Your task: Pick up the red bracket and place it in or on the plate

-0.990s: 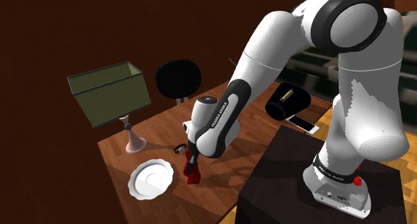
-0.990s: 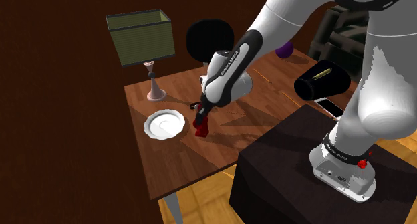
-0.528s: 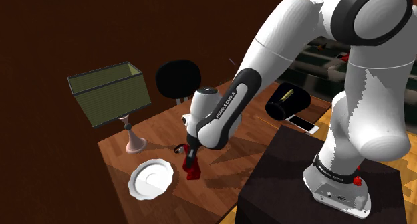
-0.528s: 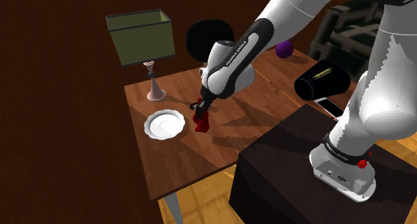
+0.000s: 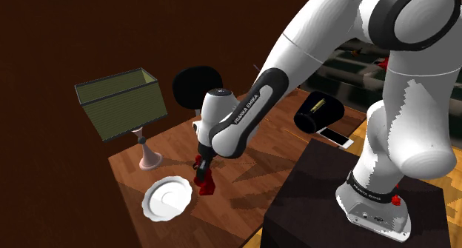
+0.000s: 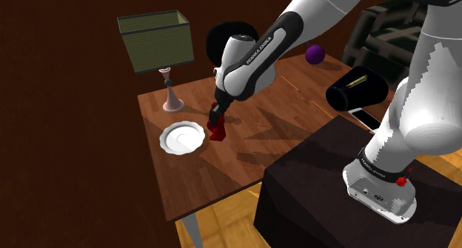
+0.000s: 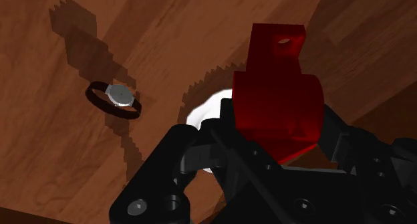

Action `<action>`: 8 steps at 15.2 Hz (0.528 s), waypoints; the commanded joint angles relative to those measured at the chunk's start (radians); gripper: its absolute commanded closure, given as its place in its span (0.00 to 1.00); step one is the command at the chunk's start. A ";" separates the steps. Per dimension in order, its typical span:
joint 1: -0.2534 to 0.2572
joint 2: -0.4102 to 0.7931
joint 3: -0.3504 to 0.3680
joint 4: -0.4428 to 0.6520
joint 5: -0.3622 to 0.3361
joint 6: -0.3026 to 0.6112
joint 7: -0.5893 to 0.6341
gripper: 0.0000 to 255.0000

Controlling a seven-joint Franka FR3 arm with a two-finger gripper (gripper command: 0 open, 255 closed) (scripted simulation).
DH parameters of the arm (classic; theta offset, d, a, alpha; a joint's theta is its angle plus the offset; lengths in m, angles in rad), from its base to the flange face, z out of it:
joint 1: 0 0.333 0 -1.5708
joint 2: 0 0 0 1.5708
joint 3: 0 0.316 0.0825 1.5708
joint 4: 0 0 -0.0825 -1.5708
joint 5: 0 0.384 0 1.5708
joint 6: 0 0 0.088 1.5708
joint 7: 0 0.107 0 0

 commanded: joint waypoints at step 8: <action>0.064 0.256 -0.051 0.437 -0.108 -0.173 0.130 1.00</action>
